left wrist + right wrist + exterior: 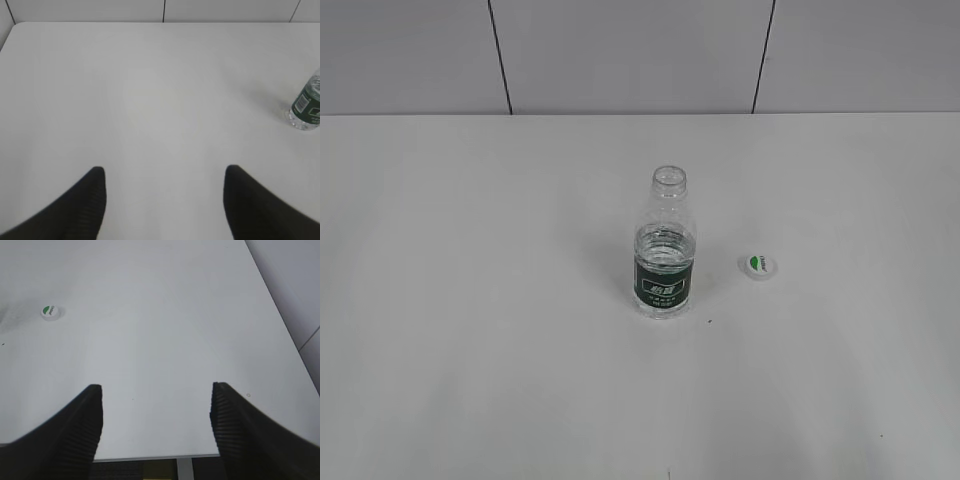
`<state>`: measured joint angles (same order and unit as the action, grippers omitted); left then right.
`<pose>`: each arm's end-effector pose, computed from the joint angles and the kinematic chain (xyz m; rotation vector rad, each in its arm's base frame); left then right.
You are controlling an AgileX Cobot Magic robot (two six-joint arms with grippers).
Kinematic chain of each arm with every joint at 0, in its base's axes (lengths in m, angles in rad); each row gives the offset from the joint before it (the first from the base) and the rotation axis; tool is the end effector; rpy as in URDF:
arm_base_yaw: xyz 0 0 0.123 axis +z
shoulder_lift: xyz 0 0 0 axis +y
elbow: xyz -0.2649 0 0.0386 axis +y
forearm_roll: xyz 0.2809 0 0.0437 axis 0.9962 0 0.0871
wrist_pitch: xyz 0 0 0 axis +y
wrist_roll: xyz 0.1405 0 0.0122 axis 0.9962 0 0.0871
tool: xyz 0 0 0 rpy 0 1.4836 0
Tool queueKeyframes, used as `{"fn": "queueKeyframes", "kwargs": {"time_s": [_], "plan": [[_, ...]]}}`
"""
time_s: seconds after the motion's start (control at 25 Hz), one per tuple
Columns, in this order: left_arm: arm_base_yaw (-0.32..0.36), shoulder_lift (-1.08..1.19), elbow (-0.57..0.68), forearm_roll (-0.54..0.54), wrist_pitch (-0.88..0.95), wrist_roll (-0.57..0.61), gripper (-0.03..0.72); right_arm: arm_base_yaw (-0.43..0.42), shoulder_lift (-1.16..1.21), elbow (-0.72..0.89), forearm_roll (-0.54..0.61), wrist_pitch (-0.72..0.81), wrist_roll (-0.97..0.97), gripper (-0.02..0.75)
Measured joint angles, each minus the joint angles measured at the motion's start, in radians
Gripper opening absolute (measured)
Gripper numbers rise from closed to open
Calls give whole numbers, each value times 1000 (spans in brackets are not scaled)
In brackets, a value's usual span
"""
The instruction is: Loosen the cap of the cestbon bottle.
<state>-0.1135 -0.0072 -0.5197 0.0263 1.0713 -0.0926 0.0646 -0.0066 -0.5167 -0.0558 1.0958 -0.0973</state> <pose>0.0820 -0.0061 0.2764 0.0194 2.0290 -0.0987 0.0812 -0.0018 0.2724 -0.1617 2.0496 -0.0871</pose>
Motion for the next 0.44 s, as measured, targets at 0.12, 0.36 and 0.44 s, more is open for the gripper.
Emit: {"fn": "queueKeyframes", "kwargs": {"time_s": [0.12,0.36,0.44], "plan": [[0,0,0,0,0,0,452,0,0,0,0,0,0,516],[0,0,0,0,0,0,452,0,0,0,-1,0,0,516],[0,0,0,0,0,0,452,0,0,0,-1,0,0,516]]}}
